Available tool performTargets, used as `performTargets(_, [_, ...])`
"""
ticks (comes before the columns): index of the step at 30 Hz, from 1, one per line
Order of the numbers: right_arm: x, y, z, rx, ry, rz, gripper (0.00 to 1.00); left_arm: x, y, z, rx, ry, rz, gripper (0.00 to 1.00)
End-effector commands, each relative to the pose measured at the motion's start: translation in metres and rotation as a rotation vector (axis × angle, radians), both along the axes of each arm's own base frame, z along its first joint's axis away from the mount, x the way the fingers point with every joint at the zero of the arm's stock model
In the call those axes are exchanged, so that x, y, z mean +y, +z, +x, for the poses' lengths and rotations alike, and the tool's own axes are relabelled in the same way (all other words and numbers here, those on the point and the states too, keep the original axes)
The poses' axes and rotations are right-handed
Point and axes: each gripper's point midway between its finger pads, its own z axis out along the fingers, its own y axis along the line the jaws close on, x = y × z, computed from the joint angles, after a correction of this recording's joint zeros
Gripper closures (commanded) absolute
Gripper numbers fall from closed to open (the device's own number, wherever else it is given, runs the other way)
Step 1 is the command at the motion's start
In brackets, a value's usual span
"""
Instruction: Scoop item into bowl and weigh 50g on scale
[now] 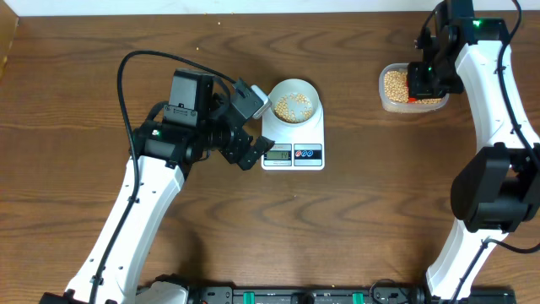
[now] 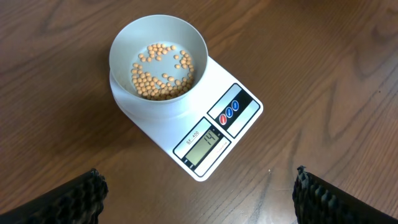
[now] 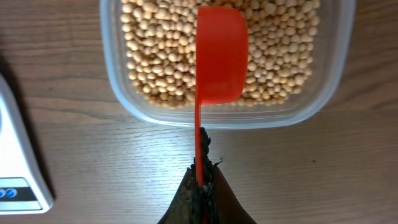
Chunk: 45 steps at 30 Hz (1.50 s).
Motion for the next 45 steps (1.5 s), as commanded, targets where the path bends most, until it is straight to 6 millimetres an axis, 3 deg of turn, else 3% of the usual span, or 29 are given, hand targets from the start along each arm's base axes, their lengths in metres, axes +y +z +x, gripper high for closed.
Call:
performTargets(1, [0.012, -0.001, 0.003, -0.003, 0.031, 0.057, 0.98, -0.002, -0.001, -0.002, 0.004, -0.013, -0.006, 0.02])
performTargets(9, [0.016, 0.001, 0.005, -0.016, 0.026, 0.13, 0.98, -0.002, -0.001, -0.002, 0.004, -0.013, -0.006, 0.02])
performTargets(24, [0.005, 0.003, 0.006, -0.026, 0.01, 0.218, 0.99, -0.002, -0.001, -0.002, 0.004, -0.013, -0.006, 0.02])
performTargets(39, [0.007, -0.026, -0.009, 0.042, 0.023, 0.225, 0.99, -0.002, -0.001, -0.002, 0.004, -0.013, -0.006, 0.02])
performTargets(45, [0.005, -0.026, -0.008, 0.035, 0.017, 0.231, 0.99, -0.002, -0.001, -0.002, 0.004, -0.013, -0.006, 0.02])
